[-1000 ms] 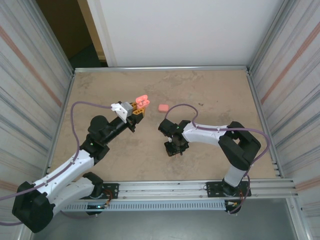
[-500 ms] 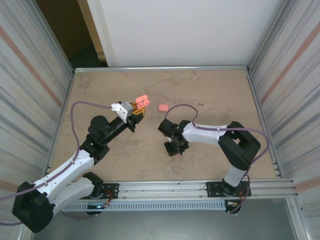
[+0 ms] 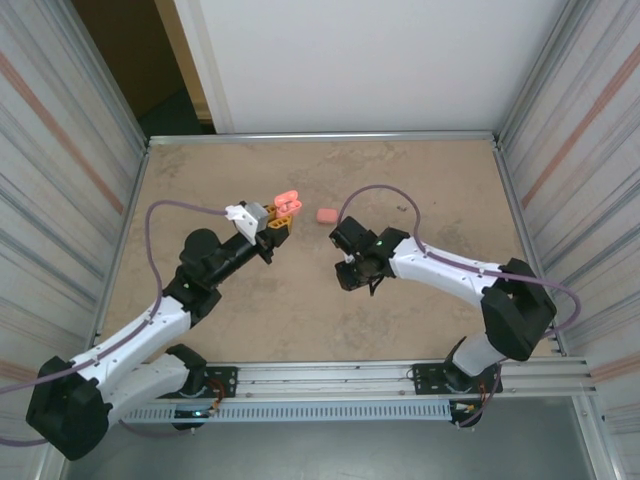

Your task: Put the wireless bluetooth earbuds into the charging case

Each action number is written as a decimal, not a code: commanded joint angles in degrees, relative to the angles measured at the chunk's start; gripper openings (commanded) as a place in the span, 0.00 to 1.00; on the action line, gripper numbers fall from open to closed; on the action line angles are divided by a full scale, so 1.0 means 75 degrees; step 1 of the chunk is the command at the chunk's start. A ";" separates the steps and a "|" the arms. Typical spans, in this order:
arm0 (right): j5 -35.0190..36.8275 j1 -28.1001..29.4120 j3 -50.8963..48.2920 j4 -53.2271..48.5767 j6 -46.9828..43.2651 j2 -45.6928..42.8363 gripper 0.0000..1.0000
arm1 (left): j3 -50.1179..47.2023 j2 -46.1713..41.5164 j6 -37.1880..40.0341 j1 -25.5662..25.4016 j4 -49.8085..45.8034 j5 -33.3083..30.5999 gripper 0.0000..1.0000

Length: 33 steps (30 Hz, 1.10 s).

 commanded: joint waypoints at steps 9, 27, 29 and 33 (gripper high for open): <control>0.0489 -0.0699 0.0973 0.0221 -0.0803 -0.0835 0.25 | 0.0332 0.0142 -0.0578 0.0051 0.0645 0.0229 0.00; -0.0047 -0.1392 0.1674 0.1985 -0.1264 -0.1614 0.24 | 0.0273 0.0372 -0.1241 0.0047 0.1241 0.0479 0.00; -0.0096 -0.1392 0.1781 0.2035 -0.1324 -0.1656 0.24 | 0.0275 0.0418 -0.1284 0.0046 0.1277 0.0492 0.00; -0.0202 -0.1381 0.1927 0.2130 -0.1420 -0.1675 0.24 | 0.0270 0.0549 -0.1343 0.0042 0.1388 0.0516 0.00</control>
